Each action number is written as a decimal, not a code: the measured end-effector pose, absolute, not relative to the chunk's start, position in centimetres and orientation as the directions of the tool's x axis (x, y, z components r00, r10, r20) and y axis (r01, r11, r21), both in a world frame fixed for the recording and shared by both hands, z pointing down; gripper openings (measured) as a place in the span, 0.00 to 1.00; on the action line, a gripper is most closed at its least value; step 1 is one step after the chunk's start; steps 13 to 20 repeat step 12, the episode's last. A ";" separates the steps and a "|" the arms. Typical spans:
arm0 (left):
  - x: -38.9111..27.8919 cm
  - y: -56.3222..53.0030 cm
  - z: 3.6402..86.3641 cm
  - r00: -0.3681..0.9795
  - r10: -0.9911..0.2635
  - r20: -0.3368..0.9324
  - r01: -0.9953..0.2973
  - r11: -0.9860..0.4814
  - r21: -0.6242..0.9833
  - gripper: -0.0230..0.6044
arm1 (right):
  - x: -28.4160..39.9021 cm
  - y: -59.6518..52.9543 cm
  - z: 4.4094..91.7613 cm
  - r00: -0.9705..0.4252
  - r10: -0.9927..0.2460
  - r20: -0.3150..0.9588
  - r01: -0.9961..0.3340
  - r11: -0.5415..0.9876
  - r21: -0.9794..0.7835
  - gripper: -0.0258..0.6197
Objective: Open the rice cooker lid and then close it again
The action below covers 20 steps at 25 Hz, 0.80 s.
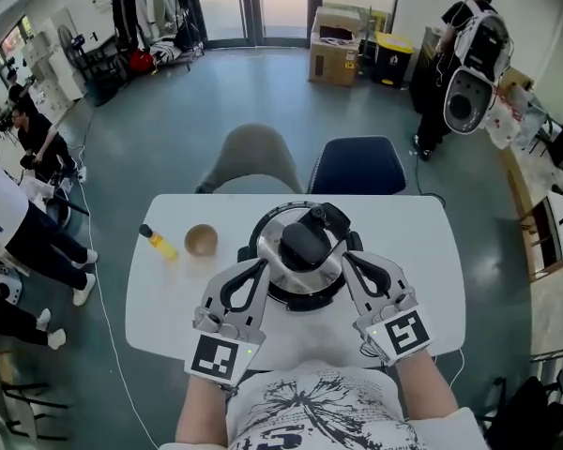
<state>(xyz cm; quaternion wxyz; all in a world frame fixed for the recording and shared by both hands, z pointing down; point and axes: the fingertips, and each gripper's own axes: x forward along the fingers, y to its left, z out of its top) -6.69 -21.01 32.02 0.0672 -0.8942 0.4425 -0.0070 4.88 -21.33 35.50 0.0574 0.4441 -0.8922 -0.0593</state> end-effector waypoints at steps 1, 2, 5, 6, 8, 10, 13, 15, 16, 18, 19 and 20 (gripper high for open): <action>-6.8 -21.0 32.0 0.605 -0.795 -0.044 -0.793 -0.597 -0.124 0.06 | 4.8 -21.3 35.5 -0.599 -0.799 0.049 -0.785 0.598 0.159 0.06; -6.9 -21.0 32.1 0.601 -0.798 -0.043 -0.796 -0.593 -0.120 0.06 | 4.8 -21.3 35.6 -0.600 -0.799 0.048 -0.785 0.599 0.160 0.06; -7.0 -21.0 31.9 0.592 -0.804 -0.048 -0.803 -0.585 -0.113 0.06 | 4.8 -21.1 35.8 -0.599 -0.799 0.052 -0.784 0.598 0.169 0.06; -7.0 -20.9 31.8 0.592 -0.805 -0.048 -0.804 -0.584 -0.114 0.06 | 4.8 -21.0 35.7 -0.599 -0.799 0.048 -0.784 0.597 0.170 0.06; -6.9 -20.8 31.7 0.593 -0.804 -0.045 -0.802 -0.585 -0.116 0.06 | 4.9 -20.9 35.1 -0.599 -0.800 0.033 -0.786 0.595 0.164 0.06; -6.7 -20.6 31.6 0.595 -0.803 -0.044 -0.801 -0.587 -0.118 0.06 | 5.1 -20.8 34.6 -0.597 -0.802 0.015 -0.792 0.592 0.152 0.06; -6.6 -20.5 31.5 0.595 -0.802 -0.045 -0.801 -0.588 -0.116 0.06 | 5.3 -20.7 34.2 -0.593 -0.805 0.006 -0.796 0.588 0.146 0.06; -6.6 -20.5 31.5 0.595 -0.802 -0.045 -0.801 -0.588 -0.116 0.06 | 5.3 -20.7 34.2 -0.593 -0.805 0.006 -0.796 0.588 0.146 0.06; -6.6 -20.5 31.5 0.595 -0.802 -0.045 -0.801 -0.588 -0.116 0.06 | 5.3 -20.7 34.2 -0.593 -0.805 0.006 -0.796 0.588 0.146 0.06; -6.6 -20.5 31.5 0.595 -0.802 -0.045 -0.801 -0.588 -0.116 0.06 | 5.3 -20.7 34.2 -0.593 -0.805 0.006 -0.796 0.588 0.146 0.06; -6.6 -20.5 31.5 0.595 -0.802 -0.045 -0.801 -0.588 -0.116 0.06 | 5.3 -20.7 34.2 -0.593 -0.805 0.006 -0.796 0.588 0.146 0.06; -6.6 -20.5 31.5 0.595 -0.802 -0.045 -0.801 -0.588 -0.116 0.06 | 5.3 -20.7 34.2 -0.593 -0.805 0.006 -0.796 0.588 0.146 0.06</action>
